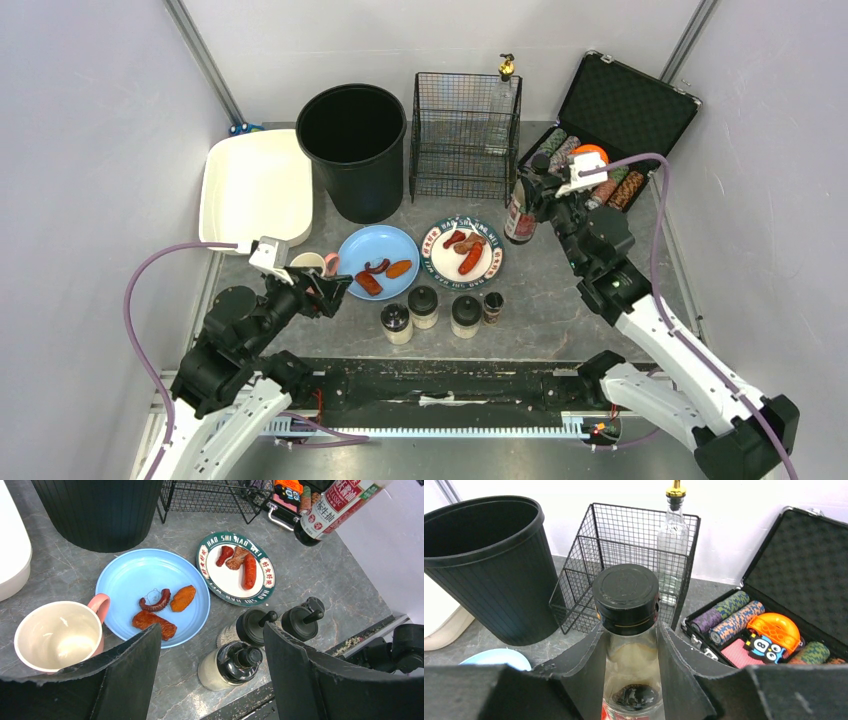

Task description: Clear the kitchen counter

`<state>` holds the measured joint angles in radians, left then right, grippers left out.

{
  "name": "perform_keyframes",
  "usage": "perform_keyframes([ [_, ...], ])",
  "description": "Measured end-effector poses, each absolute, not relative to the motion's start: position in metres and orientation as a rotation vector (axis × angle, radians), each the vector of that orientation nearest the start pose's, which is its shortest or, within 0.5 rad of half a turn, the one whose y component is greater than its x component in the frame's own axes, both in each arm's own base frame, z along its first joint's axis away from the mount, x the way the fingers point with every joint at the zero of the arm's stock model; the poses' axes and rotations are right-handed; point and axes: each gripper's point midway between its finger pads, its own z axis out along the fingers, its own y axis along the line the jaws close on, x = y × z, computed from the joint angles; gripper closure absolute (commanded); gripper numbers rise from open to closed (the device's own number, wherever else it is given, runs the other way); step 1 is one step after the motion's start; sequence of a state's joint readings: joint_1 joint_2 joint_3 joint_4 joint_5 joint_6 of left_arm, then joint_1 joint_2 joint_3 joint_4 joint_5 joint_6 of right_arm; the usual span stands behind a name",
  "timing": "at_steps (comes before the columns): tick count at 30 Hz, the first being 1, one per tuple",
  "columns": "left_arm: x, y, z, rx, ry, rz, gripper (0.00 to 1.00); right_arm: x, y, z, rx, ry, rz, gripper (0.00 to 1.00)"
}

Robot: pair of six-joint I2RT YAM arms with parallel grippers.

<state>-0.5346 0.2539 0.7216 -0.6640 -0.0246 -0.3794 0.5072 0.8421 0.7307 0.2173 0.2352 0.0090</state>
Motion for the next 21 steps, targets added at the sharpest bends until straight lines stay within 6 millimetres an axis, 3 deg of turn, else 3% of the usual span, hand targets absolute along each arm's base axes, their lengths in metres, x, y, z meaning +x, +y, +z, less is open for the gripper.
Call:
perform_keyframes([
  [13,0.161,-0.108,0.256,0.123,1.809,-0.636,0.2,0.363,0.165,0.37,-0.189,1.431,0.229,1.0],
  [21,0.161,-0.108,0.256,0.123,1.809,-0.636,0.2,0.395,0.18,0.377,-0.161,1.406,0.21,1.0],
])
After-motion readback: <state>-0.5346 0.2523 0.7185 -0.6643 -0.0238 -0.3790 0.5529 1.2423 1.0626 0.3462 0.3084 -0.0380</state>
